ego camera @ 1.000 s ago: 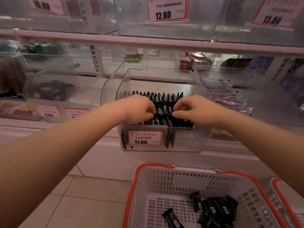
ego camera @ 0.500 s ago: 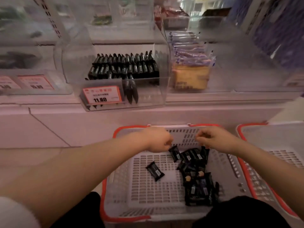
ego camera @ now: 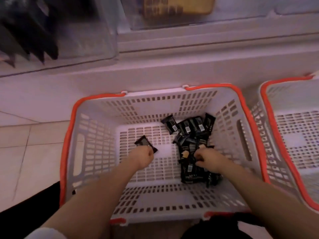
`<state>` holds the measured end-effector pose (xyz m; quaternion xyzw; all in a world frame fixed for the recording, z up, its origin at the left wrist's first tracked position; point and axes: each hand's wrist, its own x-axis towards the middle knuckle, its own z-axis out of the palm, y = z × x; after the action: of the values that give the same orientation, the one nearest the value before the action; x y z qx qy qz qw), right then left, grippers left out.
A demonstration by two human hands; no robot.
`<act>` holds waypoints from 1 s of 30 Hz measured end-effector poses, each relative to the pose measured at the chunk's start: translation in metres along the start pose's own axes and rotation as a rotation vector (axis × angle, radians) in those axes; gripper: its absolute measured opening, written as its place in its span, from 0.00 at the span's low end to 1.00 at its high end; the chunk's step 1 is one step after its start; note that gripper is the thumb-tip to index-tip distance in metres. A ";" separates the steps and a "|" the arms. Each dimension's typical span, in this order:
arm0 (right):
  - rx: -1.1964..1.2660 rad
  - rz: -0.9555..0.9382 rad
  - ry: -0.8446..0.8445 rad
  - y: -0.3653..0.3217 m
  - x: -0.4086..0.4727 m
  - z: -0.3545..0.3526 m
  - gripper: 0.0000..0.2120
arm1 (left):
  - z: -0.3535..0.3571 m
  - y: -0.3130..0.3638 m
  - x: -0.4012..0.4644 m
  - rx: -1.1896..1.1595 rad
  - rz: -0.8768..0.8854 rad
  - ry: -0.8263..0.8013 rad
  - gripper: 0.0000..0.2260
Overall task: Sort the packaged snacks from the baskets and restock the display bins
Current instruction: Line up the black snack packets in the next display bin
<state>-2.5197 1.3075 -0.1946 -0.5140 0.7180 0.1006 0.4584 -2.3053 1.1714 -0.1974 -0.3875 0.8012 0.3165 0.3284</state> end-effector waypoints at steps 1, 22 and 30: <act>-0.012 -0.023 -0.036 0.000 0.007 0.008 0.17 | 0.004 -0.003 0.004 0.023 -0.015 0.004 0.12; 0.480 -0.086 0.423 -0.003 0.008 0.005 0.07 | 0.034 -0.052 0.060 0.663 0.284 0.157 0.23; 0.035 -0.210 0.110 -0.021 0.006 0.026 0.12 | 0.024 -0.006 0.033 -1.672 -0.266 -0.090 0.14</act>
<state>-2.4880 1.3102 -0.2070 -0.5829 0.6860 0.0113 0.4354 -2.3095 1.1730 -0.2389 -0.5808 0.2373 0.7787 -0.0001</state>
